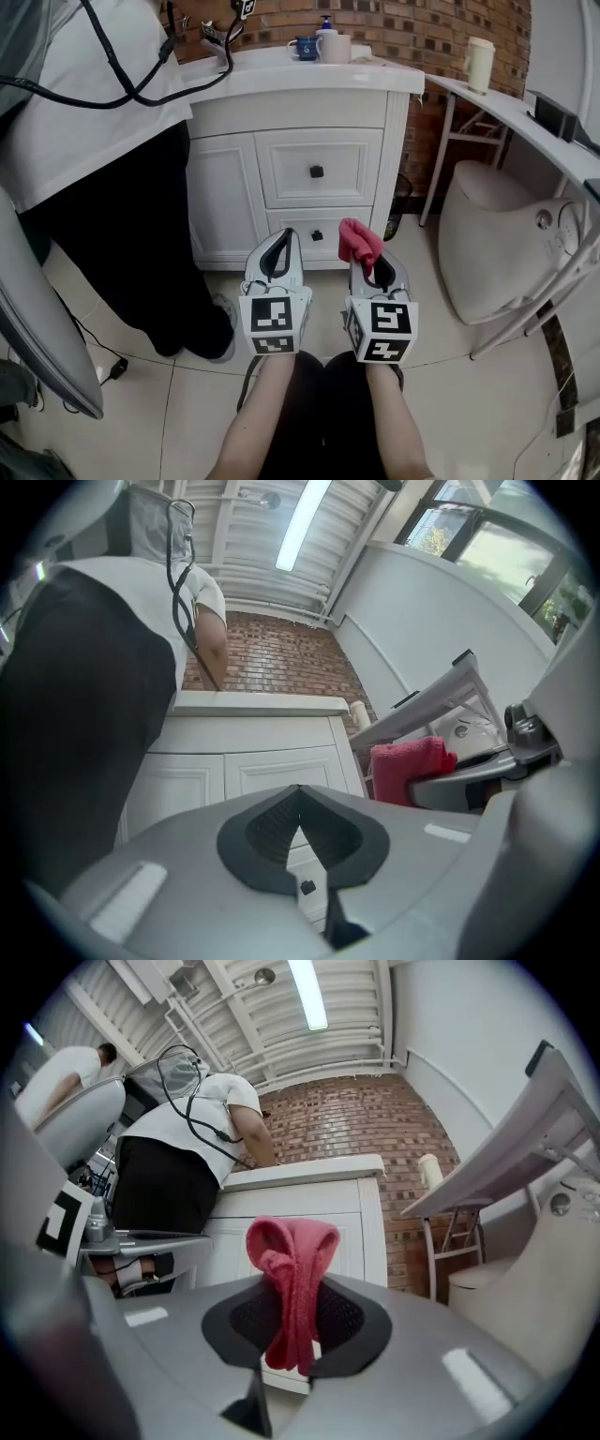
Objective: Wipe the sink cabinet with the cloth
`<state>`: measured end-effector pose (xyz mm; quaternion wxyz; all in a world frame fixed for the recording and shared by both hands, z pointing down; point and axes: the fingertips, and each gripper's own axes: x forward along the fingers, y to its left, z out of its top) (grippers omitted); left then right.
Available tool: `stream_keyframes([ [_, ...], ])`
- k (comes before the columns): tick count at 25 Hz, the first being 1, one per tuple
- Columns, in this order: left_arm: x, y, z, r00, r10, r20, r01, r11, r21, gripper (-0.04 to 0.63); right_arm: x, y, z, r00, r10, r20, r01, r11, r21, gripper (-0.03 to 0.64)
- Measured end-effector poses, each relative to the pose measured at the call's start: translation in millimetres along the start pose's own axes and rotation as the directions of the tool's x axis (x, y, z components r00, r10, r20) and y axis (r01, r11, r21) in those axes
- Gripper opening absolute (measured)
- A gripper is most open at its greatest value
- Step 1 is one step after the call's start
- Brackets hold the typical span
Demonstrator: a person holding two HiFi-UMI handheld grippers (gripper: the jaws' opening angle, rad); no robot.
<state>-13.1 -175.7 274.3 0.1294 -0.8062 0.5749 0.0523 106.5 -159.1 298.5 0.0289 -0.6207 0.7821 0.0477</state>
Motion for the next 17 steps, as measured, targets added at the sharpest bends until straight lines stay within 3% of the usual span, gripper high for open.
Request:
stream_keyframes([
  [17,0,10,-11,1.000,0.006,-0.019,-0.007,0.999,-0.032,0.011,3,2,-4,1.000,0.009,-0.008,-0.009,1.000,-0.019,0.066],
])
